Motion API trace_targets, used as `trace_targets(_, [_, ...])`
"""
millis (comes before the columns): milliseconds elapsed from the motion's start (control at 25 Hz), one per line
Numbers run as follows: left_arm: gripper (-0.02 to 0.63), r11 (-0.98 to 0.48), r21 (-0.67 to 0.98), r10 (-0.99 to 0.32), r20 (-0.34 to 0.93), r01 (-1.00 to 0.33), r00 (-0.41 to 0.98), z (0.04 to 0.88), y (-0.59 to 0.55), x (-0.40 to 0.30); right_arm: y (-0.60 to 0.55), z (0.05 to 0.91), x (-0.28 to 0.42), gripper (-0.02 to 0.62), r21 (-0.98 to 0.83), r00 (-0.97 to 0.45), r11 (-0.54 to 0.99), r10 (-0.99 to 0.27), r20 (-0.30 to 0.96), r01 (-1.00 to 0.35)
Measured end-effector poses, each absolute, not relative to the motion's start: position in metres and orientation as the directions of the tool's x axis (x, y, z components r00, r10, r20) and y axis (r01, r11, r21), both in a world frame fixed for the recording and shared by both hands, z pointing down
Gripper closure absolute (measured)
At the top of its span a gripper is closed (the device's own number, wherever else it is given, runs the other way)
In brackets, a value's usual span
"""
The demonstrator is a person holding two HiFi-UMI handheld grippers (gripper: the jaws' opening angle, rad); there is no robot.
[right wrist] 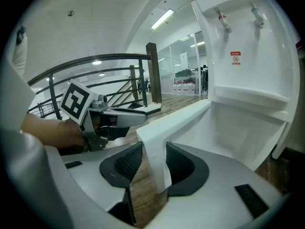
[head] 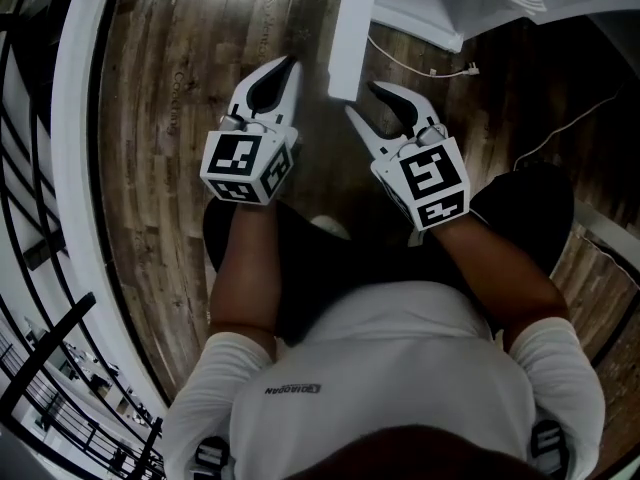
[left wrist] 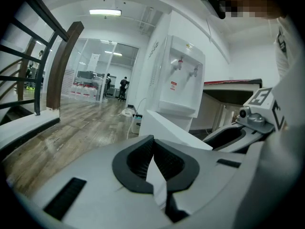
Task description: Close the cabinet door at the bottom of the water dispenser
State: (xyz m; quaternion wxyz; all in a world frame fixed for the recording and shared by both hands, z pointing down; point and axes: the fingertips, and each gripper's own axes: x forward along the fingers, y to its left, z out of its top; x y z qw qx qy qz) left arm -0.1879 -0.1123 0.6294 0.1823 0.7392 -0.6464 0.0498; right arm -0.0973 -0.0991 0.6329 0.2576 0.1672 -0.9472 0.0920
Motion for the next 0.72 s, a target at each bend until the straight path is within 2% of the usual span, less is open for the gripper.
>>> trace_targets(280, [0.611,-0.151,0.200,-0.933,0.296,-0.968,0.206,0.628,-0.125,-0.175,-0.105,0.633,-0.070,0.445,-0.089,-0.788,0.902,-0.315,0.529,-0.421])
trace_targets(520, [0.611,-0.235,0.174,-0.913,0.297,-0.956,0.279,0.628,-0.136,-0.150,-0.109,0.633,-0.045,0.517,-0.081,-0.768,0.881,-0.358,0.531,-0.467])
trace_targets(720, [0.611,-0.297,0.170,-0.895,0.293,-0.940,0.336,0.626,-0.143,-0.131,-0.117,0.632,-0.025,0.523,-0.069,-0.746,0.857,-0.401,0.531,-0.510])
